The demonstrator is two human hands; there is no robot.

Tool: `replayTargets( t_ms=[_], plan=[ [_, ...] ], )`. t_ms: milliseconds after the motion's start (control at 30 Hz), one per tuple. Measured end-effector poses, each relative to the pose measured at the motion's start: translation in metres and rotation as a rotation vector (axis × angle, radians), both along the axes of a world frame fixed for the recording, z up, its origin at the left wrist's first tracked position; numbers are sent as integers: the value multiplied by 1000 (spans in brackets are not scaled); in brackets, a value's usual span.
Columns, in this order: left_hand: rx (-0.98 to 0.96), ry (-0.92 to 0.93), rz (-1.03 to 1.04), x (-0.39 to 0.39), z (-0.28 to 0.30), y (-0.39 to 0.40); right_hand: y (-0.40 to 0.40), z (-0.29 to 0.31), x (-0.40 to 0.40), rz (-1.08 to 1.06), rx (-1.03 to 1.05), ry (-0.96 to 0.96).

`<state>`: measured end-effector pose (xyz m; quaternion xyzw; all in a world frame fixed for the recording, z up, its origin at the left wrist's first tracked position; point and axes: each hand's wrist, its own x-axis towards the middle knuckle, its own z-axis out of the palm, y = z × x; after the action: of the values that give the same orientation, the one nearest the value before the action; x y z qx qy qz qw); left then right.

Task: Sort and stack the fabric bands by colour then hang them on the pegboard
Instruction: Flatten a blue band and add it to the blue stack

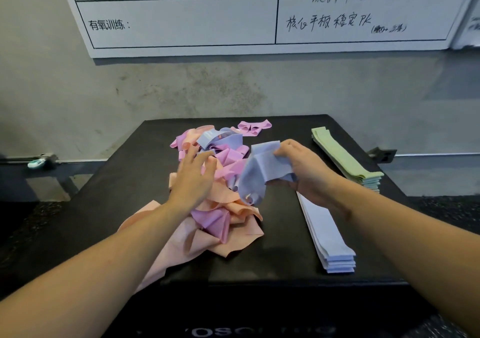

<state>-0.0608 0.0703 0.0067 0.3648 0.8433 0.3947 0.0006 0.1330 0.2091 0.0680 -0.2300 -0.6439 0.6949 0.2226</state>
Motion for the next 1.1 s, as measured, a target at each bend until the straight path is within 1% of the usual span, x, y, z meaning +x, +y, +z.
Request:
replayTargets(
  t_ms=[33,67,100,133,200,300,367,433,533,600,667,700,767,833,867,933,1000,1100],
  plan=[
    [131,-122,-70,12,7,-3,-4,1,5,10,-1,-12],
    [204,-240,-136,27,16,-8,-8,1,10,18,-8,-19],
    [244,-315,-198,41,23,-12,-12,0,14,29,-19,-23],
    [261,-324,-246,54,27,-16,-16,1,19,38,-38,-22],
    [260,-284,-323,75,29,-23,-24,1,28,58,-67,-16],
    [257,-417,-433,100,29,-31,-34,4,43,88,-104,11],
    [271,-438,-437,115,33,-37,-41,9,53,111,-121,23],
    [301,-417,-427,127,38,-43,-46,13,63,138,-113,17],
    [307,-313,-371,142,45,-52,-54,17,78,183,-90,-12],
    [332,-354,-356,150,49,-59,-61,18,86,167,-67,-17],
    [348,-432,-347,158,54,-66,-66,20,92,121,28,-28],
    [339,-446,-327,162,56,-69,-68,20,95,86,132,-34],
    [322,-454,-267,169,60,-74,-73,22,100,-19,417,-12],
    [331,-512,-223,174,65,-78,-80,25,105,-102,666,83],
    [336,-554,-210,175,68,-78,-84,26,109,-96,745,139],
    [337,-596,-196,179,77,-82,-91,27,115,-23,823,202],
    [350,-623,-214,181,84,-84,-96,28,119,37,869,171],
    [340,-593,-220,186,91,-85,-99,28,121,-16,854,108]
  ],
)
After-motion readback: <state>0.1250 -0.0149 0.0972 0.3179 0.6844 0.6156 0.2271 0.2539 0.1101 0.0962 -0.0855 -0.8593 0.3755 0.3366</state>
